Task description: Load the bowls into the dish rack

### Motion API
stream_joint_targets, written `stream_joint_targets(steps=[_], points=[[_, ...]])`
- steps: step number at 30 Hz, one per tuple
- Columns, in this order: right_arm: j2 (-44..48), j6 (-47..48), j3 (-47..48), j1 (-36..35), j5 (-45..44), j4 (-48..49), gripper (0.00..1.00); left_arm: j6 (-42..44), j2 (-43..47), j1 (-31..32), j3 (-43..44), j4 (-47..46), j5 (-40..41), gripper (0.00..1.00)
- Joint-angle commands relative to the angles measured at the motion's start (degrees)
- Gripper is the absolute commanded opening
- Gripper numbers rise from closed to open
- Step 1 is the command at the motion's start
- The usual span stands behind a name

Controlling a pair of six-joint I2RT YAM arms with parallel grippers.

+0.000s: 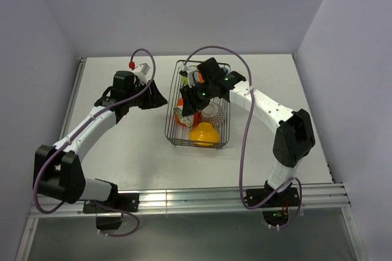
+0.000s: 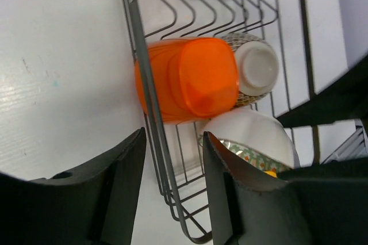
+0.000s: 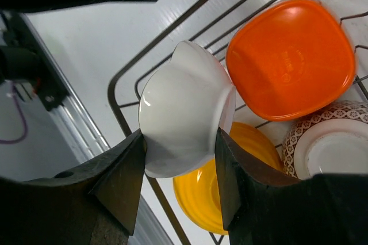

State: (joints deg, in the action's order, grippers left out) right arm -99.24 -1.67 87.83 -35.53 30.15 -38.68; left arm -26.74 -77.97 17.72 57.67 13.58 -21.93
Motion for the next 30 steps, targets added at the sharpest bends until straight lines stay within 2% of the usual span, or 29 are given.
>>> stream_joint_targets(steps=[1,5,14,27,30], points=[[0.9,4.6,-0.2,-1.7,-4.1,0.7,0.0,-1.0,-2.4,0.8,3.3,0.9,2.6,0.48],[0.5,5.9,-0.5,-2.6,-5.6,0.6,0.0,-0.4,-5.5,2.1,4.5,2.2,4.2,0.43],[-0.2,8.8,-1.6,-4.5,-8.8,0.2,0.0,0.9,-9.1,3.1,4.9,2.3,6.1,0.44],[1.5,14.3,-6.3,-7.6,-14.8,-0.6,0.0,0.3,-12.1,3.2,6.4,3.5,6.5,0.13],[1.3,14.8,-7.3,-9.1,-16.5,0.4,0.0,0.0,-12.7,3.2,6.8,3.9,6.5,0.1]])
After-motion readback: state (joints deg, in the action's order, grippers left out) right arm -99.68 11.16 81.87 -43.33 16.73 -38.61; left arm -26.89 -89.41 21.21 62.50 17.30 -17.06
